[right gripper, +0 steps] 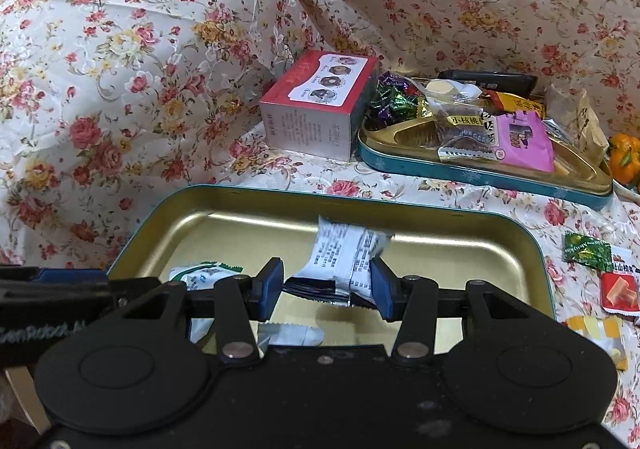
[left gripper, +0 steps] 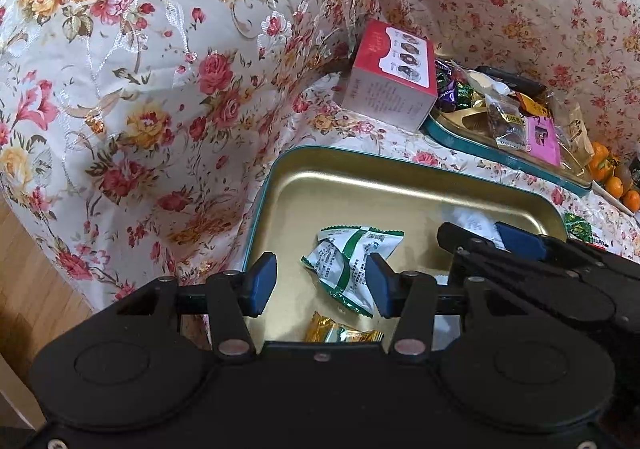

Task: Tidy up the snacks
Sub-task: 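Lower the candy bag into the tray and open the left tool while the right tool releases the white packet, then withdraw both open tools from the tray toward the loose snacks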

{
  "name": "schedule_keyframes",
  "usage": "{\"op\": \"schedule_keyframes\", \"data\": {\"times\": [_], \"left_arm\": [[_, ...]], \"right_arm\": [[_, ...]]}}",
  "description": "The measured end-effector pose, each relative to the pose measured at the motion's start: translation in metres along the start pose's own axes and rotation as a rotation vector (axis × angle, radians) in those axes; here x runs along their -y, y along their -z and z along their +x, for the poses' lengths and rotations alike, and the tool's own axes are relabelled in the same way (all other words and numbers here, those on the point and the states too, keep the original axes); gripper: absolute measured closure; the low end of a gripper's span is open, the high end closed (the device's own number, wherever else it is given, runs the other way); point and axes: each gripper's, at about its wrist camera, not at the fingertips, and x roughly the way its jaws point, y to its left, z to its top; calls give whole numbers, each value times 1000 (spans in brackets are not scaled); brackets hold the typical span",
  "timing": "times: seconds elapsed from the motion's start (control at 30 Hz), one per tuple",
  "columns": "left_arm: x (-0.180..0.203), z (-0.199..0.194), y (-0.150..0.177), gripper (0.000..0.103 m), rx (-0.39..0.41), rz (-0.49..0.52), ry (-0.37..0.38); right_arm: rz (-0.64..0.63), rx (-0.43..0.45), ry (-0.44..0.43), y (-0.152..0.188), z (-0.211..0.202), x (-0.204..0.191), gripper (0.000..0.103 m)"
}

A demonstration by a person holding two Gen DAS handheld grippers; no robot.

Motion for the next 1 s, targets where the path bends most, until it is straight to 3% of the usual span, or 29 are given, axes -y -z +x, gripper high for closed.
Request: {"op": "schedule_keyframes", "data": {"times": [0.43, 1.0], "left_arm": [[4, 2, -1, 48, -21, 26, -5], [32, -10, 10, 48, -16, 133, -5]], "right_arm": [[36, 39, 0, 2, -15, 2, 53], [91, 100, 14, 29, -81, 30, 53]]}}
